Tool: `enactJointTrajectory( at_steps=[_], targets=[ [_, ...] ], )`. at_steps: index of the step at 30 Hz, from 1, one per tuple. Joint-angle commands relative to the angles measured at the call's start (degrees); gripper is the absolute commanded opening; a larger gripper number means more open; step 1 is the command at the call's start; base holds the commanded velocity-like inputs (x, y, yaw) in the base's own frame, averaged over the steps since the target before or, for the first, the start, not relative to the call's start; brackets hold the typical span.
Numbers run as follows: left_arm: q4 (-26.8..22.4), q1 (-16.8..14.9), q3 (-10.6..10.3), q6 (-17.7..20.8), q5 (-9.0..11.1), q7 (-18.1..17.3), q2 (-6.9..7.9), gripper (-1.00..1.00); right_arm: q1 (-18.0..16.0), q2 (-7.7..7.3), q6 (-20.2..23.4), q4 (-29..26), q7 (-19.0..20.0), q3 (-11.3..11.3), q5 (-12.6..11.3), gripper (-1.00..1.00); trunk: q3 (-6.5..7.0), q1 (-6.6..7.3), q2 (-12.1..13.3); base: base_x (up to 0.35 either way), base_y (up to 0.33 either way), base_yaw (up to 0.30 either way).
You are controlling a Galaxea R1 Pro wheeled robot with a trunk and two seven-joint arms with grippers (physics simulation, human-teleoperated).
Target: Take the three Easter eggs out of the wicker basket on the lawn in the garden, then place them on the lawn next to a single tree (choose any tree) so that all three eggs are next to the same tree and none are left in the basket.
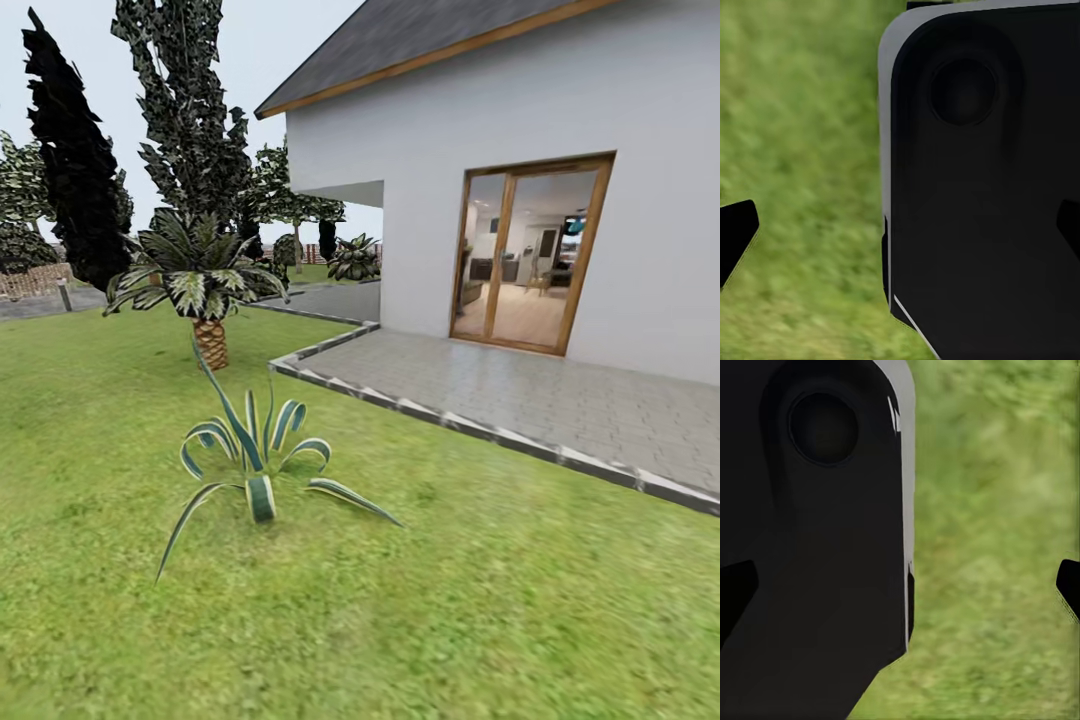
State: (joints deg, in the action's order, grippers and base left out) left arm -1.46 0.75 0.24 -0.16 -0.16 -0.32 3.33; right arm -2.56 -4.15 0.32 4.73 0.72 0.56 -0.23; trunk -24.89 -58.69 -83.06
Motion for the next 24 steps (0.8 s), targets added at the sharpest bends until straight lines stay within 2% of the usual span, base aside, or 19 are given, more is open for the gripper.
enactJointTrajectory(
  at_steps=[1,24],
  targets=[
    [-0.1,0.0,0.0,0.0,0.0,0.0,0.01,1.0,-0.1,-0.02,0.0,0.1,0.1,0.1,0.0,1.0,-0.05,-0.03,0.0,0.329,0.0,0.0],
    [-0.1,0.0,0.0,0.0,0.0,0.0,0.01,1.0,-0.1,0.02,0.0,0.1,0.1,0.0,0.0,1.0,-0.05,-0.03,0.0,0.329,0.0,0.0]
  ],
)
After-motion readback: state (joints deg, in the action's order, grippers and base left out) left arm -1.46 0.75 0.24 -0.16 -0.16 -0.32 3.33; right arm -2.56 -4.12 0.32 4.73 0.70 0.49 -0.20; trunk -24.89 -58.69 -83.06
